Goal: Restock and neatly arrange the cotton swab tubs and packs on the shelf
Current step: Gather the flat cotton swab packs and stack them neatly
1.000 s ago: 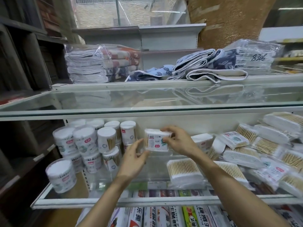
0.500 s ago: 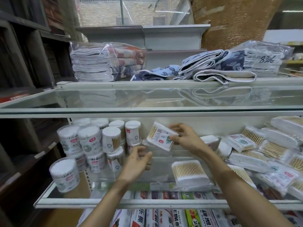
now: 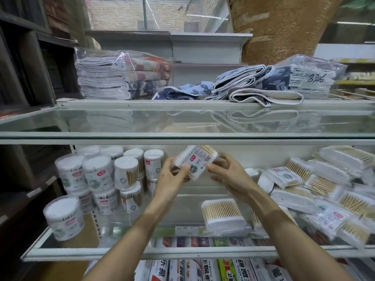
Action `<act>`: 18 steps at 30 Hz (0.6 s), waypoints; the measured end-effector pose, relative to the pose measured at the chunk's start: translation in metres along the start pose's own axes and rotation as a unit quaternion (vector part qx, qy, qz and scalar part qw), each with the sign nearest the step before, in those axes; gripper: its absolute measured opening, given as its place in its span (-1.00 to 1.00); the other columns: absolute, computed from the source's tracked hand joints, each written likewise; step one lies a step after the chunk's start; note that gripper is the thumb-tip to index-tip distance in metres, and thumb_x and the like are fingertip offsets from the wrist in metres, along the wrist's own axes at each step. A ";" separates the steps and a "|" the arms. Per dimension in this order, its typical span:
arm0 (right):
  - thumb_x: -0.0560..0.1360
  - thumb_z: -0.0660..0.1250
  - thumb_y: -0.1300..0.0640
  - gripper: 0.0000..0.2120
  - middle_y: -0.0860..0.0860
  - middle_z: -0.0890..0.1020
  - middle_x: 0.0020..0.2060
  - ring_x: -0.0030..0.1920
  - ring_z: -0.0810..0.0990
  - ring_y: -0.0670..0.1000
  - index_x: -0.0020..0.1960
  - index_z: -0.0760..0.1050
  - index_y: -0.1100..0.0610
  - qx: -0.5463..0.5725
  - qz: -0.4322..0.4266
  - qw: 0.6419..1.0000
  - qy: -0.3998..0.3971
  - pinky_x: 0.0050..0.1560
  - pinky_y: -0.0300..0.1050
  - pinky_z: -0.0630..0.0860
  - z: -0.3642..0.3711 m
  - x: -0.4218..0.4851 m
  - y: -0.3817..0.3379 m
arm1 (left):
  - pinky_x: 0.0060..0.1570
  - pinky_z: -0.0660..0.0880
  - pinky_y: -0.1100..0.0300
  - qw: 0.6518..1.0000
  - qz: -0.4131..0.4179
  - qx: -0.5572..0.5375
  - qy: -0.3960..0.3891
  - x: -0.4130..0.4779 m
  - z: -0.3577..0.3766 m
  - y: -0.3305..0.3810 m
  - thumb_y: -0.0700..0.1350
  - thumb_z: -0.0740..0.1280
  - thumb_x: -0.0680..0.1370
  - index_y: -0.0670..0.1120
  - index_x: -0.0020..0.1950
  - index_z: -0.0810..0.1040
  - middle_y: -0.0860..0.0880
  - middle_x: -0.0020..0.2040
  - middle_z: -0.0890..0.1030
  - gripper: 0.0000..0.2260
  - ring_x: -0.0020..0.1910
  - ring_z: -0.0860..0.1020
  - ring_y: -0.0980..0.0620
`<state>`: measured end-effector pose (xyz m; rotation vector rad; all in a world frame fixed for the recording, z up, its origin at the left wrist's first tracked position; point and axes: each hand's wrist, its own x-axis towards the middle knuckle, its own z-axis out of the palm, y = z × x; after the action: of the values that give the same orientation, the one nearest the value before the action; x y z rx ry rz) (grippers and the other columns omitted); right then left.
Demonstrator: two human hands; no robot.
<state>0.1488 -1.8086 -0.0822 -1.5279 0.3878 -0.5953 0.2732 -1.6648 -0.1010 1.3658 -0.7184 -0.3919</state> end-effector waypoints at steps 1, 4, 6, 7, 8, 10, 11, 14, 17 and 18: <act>0.52 0.43 0.20 -0.52 0.05 0.59 0.19 0.19 0.60 0.01 0.39 0.37 0.08 -0.035 -0.029 0.999 0.021 0.01 -0.15 0.58 -0.003 -0.001 -0.004 | 0.01 0.63 0.14 0.998 0.018 0.063 -0.001 0.004 -0.005 0.001 -0.11 0.35 0.60 -0.03 0.33 0.41 -0.05 0.20 0.63 -0.69 0.10 0.66 0.01; 0.52 0.44 0.18 -0.45 -0.01 0.59 0.15 0.13 0.62 -0.05 0.44 0.33 -0.02 -0.145 -0.095 0.985 0.016 0.05 -0.15 0.63 -0.009 0.001 -0.007 | 0.05 0.64 0.09 0.977 0.067 0.203 -0.022 0.010 -0.017 0.005 -0.09 0.33 0.61 0.00 0.41 0.32 -0.01 0.18 0.59 -0.61 0.10 0.63 0.06; 0.52 0.44 0.19 -0.47 0.00 0.62 0.09 0.08 0.65 -0.04 0.43 0.38 -0.04 -0.230 -0.101 0.968 -0.006 0.10 -0.09 0.64 -0.009 0.003 -0.004 | 0.08 0.63 0.06 0.967 0.084 0.237 -0.030 0.012 -0.021 0.004 -0.10 0.33 0.61 -0.04 0.42 0.29 -0.02 0.20 0.60 -0.59 0.10 0.62 0.10; 0.51 0.45 0.19 -0.50 0.00 0.64 0.06 0.06 0.66 -0.04 0.40 0.42 -0.05 -0.255 -0.096 0.962 -0.015 0.10 -0.08 0.64 -0.008 0.004 -0.001 | 0.09 0.63 0.05 0.963 0.092 0.250 -0.032 0.012 -0.023 0.002 -0.11 0.34 0.60 -0.05 0.40 0.30 -0.04 0.21 0.61 -0.60 0.10 0.62 0.10; 0.50 0.46 0.19 -0.53 0.00 0.66 0.04 0.04 0.68 -0.04 0.36 0.47 -0.04 -0.261 -0.088 0.961 -0.023 0.09 -0.07 0.65 -0.006 0.005 0.003 | 0.09 0.63 0.05 0.960 0.097 0.262 -0.034 0.012 -0.023 0.000 -0.11 0.34 0.60 -0.05 0.38 0.31 -0.04 0.22 0.61 -0.62 0.10 0.63 0.10; 0.49 0.48 0.19 -0.61 0.02 0.69 0.01 0.01 0.71 -0.03 0.28 0.53 0.02 -0.273 -0.084 0.958 -0.030 0.07 -0.05 0.66 -0.002 0.007 0.009 | 0.06 0.64 0.12 0.954 0.099 0.280 -0.038 0.011 -0.025 -0.005 -0.12 0.34 0.61 -0.03 0.37 0.33 -0.02 0.25 0.61 -0.64 0.09 0.63 0.12; 0.49 0.48 0.20 -0.64 0.03 0.70 0.00 -0.01 0.71 -0.04 0.27 0.54 0.04 -0.284 -0.085 0.955 -0.026 0.06 -0.05 0.66 0.000 0.008 0.011 | 0.03 0.63 0.20 0.953 0.099 0.283 -0.038 0.009 -0.026 -0.007 -0.12 0.33 0.61 -0.03 0.38 0.33 0.01 0.27 0.60 -0.63 0.09 0.62 0.14; 0.51 0.45 0.19 -0.69 0.03 0.70 -0.02 -0.03 0.71 -0.05 0.24 0.53 0.04 -0.304 -0.077 0.950 -0.008 0.04 -0.03 0.67 0.003 0.015 0.013 | -0.03 0.56 0.34 0.959 0.099 0.263 -0.019 0.002 -0.028 -0.009 -0.13 0.32 0.62 -0.04 0.47 0.30 0.04 0.26 0.54 -0.57 0.11 0.58 0.15; 0.51 0.45 0.17 -0.71 0.01 0.71 -0.03 -0.06 0.71 -0.04 0.21 0.53 0.04 -0.337 -0.071 0.939 0.004 0.03 0.00 0.67 0.009 0.027 0.017 | 0.05 0.48 0.37 0.951 0.129 0.279 0.013 -0.007 -0.033 -0.010 -0.13 0.28 0.63 -0.03 0.47 0.32 0.08 0.26 0.50 -0.60 0.15 0.54 0.15; 0.51 0.45 0.17 -0.70 -0.01 0.71 -0.04 -0.09 0.70 -0.06 0.23 0.53 0.05 -0.344 -0.070 0.936 0.006 0.00 -0.06 0.67 0.012 0.031 0.018 | 0.06 0.47 0.37 0.947 0.144 0.286 0.021 -0.010 -0.035 -0.012 -0.14 0.28 0.63 -0.03 0.44 0.35 0.09 0.26 0.50 -0.63 0.13 0.54 0.20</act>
<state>0.1826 -1.8181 -0.0960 -2.2396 0.5332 -0.6123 0.2913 -1.6346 -0.1163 1.7694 -1.0292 0.0947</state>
